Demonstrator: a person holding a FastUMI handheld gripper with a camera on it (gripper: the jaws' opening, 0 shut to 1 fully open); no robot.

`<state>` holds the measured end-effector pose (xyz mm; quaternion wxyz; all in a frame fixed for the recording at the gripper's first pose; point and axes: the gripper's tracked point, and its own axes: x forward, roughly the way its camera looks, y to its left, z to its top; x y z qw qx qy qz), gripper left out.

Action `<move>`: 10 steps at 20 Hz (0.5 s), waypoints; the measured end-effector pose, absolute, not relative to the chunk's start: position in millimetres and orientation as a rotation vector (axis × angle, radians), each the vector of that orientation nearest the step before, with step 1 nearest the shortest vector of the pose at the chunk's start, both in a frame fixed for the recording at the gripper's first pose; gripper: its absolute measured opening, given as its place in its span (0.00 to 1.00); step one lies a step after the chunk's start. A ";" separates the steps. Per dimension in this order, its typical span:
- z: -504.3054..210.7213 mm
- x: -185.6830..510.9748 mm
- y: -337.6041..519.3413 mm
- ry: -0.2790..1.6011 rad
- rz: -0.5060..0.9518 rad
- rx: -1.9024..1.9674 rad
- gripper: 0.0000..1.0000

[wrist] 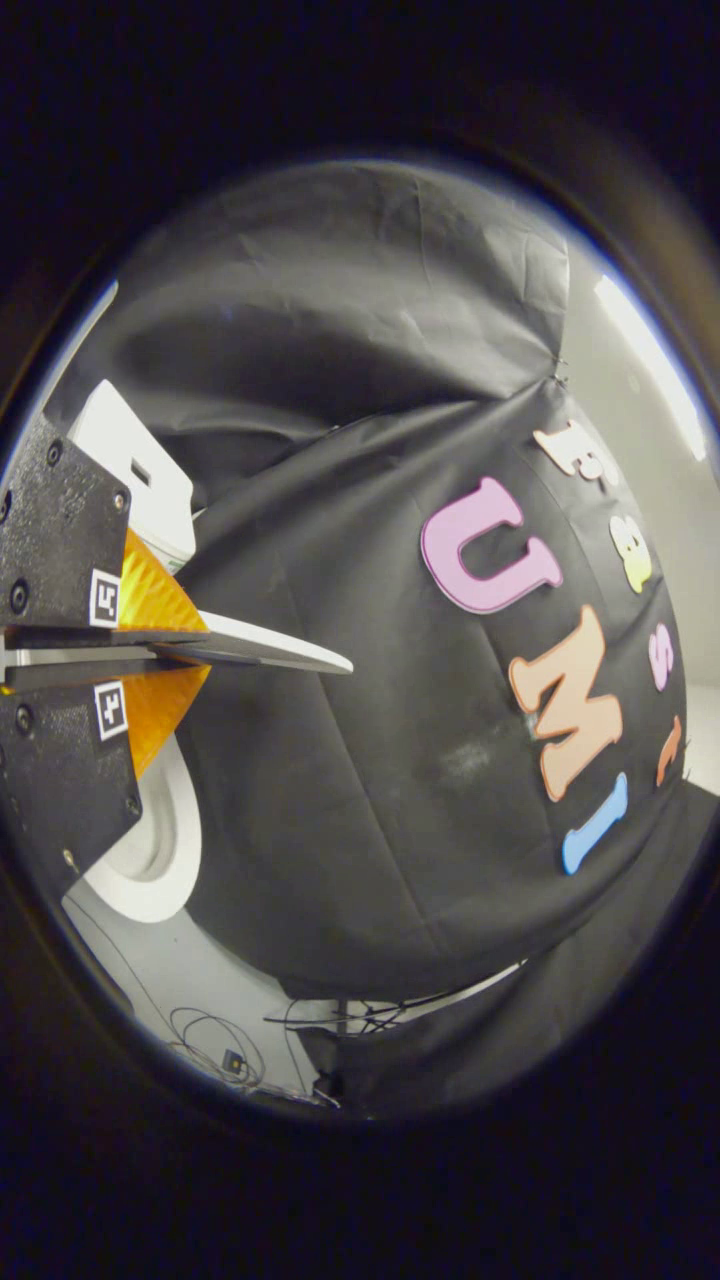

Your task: Open the toilet lid.

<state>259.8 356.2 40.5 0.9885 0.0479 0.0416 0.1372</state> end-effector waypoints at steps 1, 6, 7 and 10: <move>41.8 258.0 363.8 0.083 0.283 0.074 0.06; 46.9 250.6 401.3 0.074 0.332 -0.002 0.06; 48.5 249.0 409.6 0.070 0.347 -0.014 0.06; 47.5 246.0 432.1 0.060 0.380 -0.046 0.06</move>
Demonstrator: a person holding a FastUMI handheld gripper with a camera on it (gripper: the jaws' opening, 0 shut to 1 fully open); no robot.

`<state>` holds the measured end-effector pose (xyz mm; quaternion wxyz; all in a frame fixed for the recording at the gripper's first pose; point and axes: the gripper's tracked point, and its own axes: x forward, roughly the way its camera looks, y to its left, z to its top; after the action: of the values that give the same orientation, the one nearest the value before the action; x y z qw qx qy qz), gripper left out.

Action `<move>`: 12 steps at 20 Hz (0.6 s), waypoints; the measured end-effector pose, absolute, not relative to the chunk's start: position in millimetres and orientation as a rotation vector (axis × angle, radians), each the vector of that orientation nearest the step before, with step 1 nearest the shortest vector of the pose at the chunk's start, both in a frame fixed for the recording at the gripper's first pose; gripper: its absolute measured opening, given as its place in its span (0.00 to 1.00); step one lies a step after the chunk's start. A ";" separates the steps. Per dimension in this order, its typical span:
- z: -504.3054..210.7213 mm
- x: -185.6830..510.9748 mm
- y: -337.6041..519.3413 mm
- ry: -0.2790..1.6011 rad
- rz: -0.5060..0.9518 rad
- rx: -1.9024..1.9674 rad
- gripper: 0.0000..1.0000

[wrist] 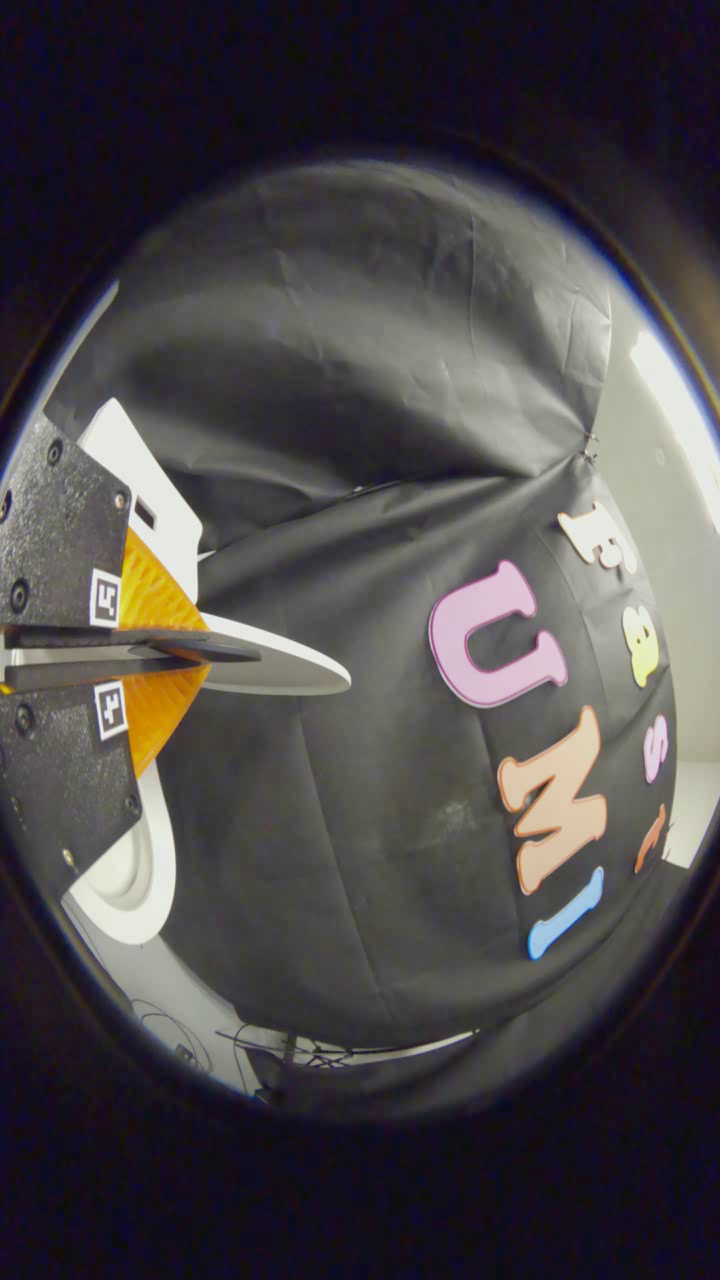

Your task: Open the toilet lid.

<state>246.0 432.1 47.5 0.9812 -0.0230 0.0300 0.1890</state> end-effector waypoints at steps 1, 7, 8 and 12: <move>47.2 245.0 438.9 0.060 0.389 -0.061 0.06; 44.0 240.3 477.6 0.055 0.446 -0.135 0.06; 43.8 239.8 483.9 0.056 0.455 -0.145 0.07; 39.0 239.3 507.2 0.059 0.495 -0.183 0.08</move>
<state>239.3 507.2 39.0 0.9650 -0.0903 0.0289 0.2447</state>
